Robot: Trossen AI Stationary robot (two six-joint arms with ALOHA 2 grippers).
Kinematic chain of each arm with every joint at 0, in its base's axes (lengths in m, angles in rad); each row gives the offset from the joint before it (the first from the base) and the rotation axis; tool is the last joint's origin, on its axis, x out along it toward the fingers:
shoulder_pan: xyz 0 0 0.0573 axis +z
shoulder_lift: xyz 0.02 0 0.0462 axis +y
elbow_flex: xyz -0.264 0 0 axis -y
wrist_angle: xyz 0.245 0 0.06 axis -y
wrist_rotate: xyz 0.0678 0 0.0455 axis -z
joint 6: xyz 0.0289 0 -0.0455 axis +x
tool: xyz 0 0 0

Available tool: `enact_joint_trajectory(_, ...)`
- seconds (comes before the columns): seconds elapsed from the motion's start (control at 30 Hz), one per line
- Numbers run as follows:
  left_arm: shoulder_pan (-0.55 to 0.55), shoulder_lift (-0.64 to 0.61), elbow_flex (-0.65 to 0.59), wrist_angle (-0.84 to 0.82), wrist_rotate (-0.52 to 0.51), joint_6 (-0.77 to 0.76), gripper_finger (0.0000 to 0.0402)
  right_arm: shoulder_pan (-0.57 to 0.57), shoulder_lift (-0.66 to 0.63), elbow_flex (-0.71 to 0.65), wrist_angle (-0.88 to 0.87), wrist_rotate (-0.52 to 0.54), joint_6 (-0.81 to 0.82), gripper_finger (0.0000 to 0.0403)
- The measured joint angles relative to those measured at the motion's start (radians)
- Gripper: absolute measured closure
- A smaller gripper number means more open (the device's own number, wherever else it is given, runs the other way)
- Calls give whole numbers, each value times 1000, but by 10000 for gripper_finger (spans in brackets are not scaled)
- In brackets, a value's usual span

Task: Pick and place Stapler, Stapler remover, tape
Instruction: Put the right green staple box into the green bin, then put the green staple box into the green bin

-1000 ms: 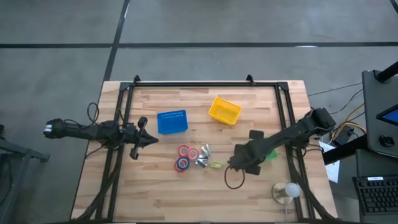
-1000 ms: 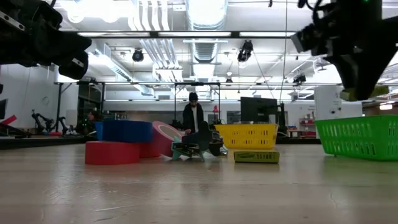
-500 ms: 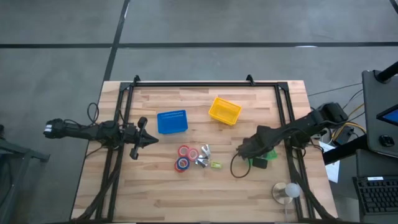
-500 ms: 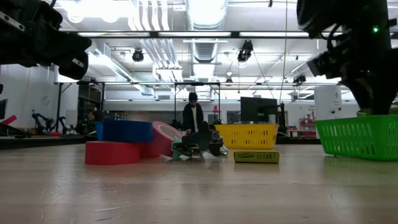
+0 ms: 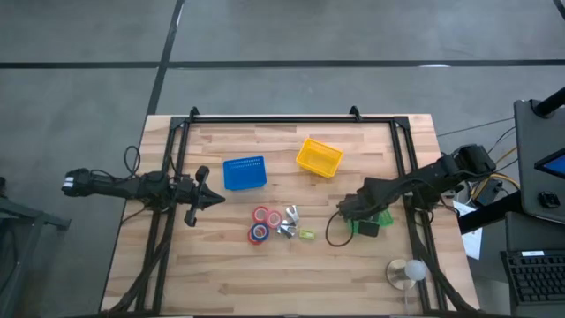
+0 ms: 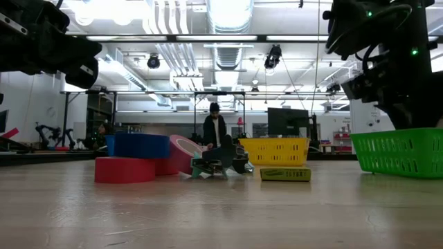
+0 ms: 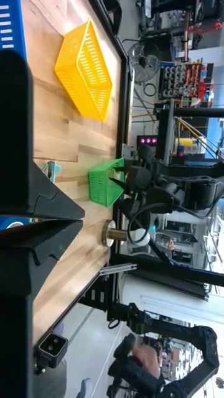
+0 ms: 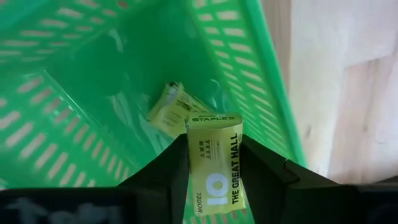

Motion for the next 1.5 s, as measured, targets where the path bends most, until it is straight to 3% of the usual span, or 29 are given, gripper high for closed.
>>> enact_joint_trajectory(0.37, 0, 0, 0, 1, 0, 0, 385, -1, 0, -10, 20, 0, 1, 257)
enact_joint_trajectory(0.7, 0, 0, 0, 3, 0, 0, 385, -1, 0, 9, -9, -14, 16, 196)
enact_joint_trajectory(1.0, 0, 0, 0, 2, 0, 0, 385, 0, 0, 201, -105, -14, 83, 172)
enact_joint_trajectory(1.2, 0, 0, 0, 2, 0, 0, 385, 26, 44, 313, -3, -12, 92, 172)
enact_joint_trajectory(1.5, 0, 0, 0, 0, 0, 0, 385, 65, 230, 474, 141, -16, 80, 174)
